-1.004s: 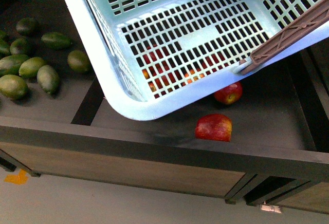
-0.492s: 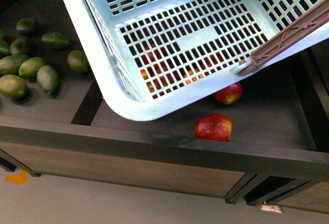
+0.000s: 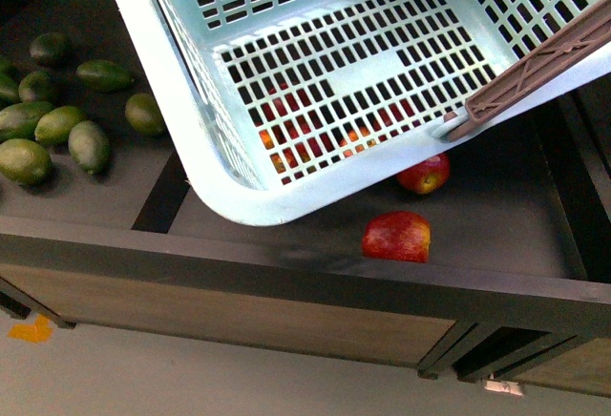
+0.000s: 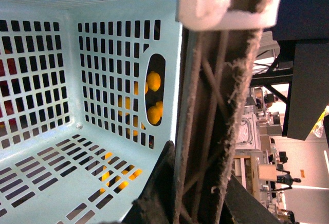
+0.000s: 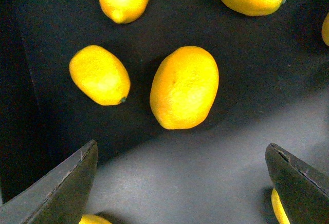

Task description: Pick lemon and mango into basket

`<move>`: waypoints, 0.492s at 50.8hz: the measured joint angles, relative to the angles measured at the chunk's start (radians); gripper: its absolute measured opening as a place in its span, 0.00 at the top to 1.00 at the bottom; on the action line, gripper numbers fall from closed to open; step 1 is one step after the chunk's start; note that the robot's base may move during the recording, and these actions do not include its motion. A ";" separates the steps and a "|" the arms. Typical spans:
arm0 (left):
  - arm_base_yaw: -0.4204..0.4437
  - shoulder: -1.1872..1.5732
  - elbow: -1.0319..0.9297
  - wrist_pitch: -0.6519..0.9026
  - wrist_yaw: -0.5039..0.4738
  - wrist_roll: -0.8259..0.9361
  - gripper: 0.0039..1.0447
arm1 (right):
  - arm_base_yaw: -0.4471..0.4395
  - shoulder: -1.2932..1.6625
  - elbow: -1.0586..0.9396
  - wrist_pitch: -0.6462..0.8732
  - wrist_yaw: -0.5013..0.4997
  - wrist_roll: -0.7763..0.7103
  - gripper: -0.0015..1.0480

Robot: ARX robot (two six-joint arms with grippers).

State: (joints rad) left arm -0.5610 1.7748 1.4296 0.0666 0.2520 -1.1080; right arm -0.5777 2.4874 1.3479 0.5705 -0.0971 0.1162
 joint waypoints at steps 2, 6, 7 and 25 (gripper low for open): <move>0.000 0.000 0.000 0.000 0.000 0.000 0.94 | -0.002 0.020 0.024 -0.011 0.001 0.004 0.08; 0.000 0.000 0.000 0.000 -0.001 0.000 0.94 | -0.004 0.051 0.062 -0.028 0.004 0.016 0.08; 0.000 0.000 0.000 0.000 -0.001 0.000 0.94 | -0.005 0.066 0.082 -0.037 0.005 0.023 0.08; 0.000 0.000 0.000 0.000 -0.001 0.000 0.94 | -0.006 0.186 0.266 -0.122 0.024 0.081 0.08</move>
State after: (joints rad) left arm -0.5610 1.7748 1.4296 0.0666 0.2508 -1.1076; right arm -0.5835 2.6732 1.6142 0.4484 -0.0731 0.1974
